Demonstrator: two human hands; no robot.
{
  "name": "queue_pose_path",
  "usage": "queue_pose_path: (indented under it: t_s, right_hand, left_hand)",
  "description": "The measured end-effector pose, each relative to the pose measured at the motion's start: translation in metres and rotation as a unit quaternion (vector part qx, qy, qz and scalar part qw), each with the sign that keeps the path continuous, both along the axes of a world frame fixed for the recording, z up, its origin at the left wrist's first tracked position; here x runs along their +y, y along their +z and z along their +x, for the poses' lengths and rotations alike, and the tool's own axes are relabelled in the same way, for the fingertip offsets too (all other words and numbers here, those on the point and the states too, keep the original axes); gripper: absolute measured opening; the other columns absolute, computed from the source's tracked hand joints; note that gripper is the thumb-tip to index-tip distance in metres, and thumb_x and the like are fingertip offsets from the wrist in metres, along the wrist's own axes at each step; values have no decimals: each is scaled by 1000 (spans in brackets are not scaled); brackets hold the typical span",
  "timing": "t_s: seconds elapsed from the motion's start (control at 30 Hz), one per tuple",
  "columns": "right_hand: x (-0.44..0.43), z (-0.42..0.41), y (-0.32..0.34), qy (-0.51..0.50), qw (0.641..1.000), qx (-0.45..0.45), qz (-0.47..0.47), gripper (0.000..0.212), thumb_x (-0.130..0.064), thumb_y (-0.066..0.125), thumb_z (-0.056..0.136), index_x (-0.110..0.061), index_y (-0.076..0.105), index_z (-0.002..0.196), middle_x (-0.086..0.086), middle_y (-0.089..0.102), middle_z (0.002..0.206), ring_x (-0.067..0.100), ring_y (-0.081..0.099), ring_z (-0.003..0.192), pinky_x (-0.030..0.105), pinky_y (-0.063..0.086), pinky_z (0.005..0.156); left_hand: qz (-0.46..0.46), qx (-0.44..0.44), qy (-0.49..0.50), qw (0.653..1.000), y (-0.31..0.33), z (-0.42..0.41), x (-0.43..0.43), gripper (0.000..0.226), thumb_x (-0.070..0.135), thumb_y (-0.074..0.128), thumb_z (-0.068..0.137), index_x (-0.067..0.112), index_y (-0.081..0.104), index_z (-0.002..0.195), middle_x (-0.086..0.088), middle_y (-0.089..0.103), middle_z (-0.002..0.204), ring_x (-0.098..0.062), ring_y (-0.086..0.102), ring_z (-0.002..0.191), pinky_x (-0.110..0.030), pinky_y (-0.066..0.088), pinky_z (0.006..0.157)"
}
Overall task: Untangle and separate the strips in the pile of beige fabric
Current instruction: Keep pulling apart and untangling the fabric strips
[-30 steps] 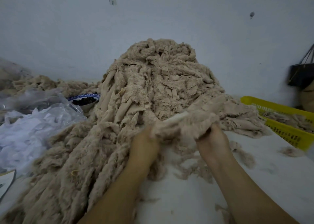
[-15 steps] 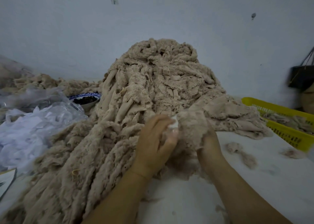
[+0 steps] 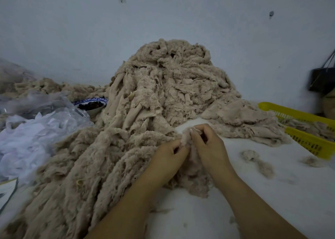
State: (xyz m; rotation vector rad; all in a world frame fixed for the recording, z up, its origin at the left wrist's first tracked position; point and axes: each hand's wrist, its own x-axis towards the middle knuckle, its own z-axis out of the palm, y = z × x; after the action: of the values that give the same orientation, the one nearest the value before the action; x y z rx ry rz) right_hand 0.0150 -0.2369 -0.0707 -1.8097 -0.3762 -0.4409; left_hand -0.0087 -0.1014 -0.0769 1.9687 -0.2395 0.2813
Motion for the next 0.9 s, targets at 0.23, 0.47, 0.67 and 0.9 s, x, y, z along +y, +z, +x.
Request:
queue_pose_path:
  t_s: [0.23, 0.47, 0.67, 0.9]
  right_hand:
    - [-6, 5, -10, 51, 993, 80, -69, 8, -38, 51, 101, -41, 58, 99, -13, 68, 91, 3, 62, 81, 18, 48, 66]
    - [-8, 10, -1, -73, 996, 36, 18, 25, -24, 50, 101, -14, 50, 79, -2, 47, 101, -6, 48, 72, 3, 37, 60]
    - [-1, 0, 4, 1, 997, 53, 49, 37, -42, 47, 102, -19, 44, 73, -14, 44, 48, 2, 40, 44, 16, 36, 46]
    - [-2, -4, 0, 73, 994, 51, -55, 43, -52, 59, 93, -32, 36, 63, -16, 32, 54, 2, 29, 49, 15, 26, 44]
  left_hand:
    - [-448, 127, -40, 884, 16, 1, 8, 26, 0, 37, 98, 3, 62, 90, -6, 71, 72, -14, 68, 60, -23, 52, 51]
    - [-383, 185, -114, 898, 21, -4, 15, 21, 30, 65, 90, 15, 78, 97, -5, 77, 97, -15, 74, 87, -25, 58, 67]
    - [-321, 185, -27, 928, 18, -7, 4, 23, 27, 70, 90, 11, 74, 105, -11, 77, 96, -24, 74, 90, -32, 60, 77]
    - [-512, 238, -89, 821, 21, -3, 17, 48, 41, 47, 99, 2, 67, 121, -20, 68, 121, -32, 68, 109, -43, 52, 85]
